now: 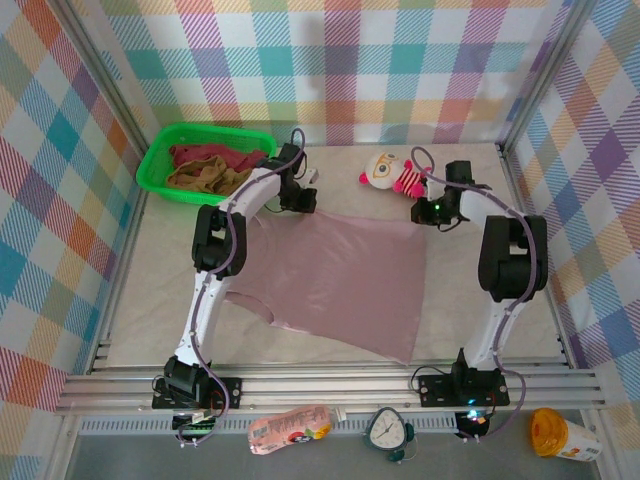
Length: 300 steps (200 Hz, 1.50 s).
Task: Fold and stack the tank tops
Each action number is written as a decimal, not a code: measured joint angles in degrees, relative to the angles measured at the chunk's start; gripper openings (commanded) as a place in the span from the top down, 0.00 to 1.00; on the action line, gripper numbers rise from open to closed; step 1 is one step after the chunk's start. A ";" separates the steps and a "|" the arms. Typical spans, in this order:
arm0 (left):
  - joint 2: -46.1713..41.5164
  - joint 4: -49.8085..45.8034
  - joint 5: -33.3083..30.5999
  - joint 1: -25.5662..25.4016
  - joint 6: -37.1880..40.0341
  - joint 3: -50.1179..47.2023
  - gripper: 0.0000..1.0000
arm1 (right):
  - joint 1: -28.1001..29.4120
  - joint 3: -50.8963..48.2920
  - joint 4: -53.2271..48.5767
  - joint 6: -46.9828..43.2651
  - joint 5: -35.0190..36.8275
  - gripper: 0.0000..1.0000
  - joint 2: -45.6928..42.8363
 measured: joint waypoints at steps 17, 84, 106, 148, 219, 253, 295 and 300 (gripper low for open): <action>-0.90 0.33 0.26 0.00 0.35 -1.46 0.91 | 0.00 -2.54 0.26 -0.02 -0.92 0.95 -1.86; -9.14 4.15 0.33 0.00 1.05 -12.24 0.91 | 0.11 -10.60 2.40 1.20 -4.28 0.95 -10.47; -12.35 5.55 0.63 -0.02 1.38 -16.17 0.90 | 0.11 -12.98 3.02 2.64 -5.03 0.94 -11.91; -18.29 8.33 0.72 -0.15 1.86 -25.53 0.89 | 0.11 -17.57 3.96 5.05 -6.01 0.94 -13.27; -22.91 10.82 1.18 -0.63 1.81 -36.15 0.87 | 0.11 -22.67 4.35 7.98 -6.23 0.93 -16.35; -25.22 11.56 1.46 -0.92 1.70 -39.76 0.84 | 0.11 -25.18 4.13 9.18 -6.21 0.91 -17.53; -26.16 12.15 1.81 -1.29 1.36 -43.54 0.78 | 0.11 -26.18 2.29 9.33 -6.16 0.87 -17.53; -26.16 12.15 1.84 -1.33 1.38 -43.76 0.78 | 0.11 -26.29 2.19 9.33 -6.16 0.87 -17.55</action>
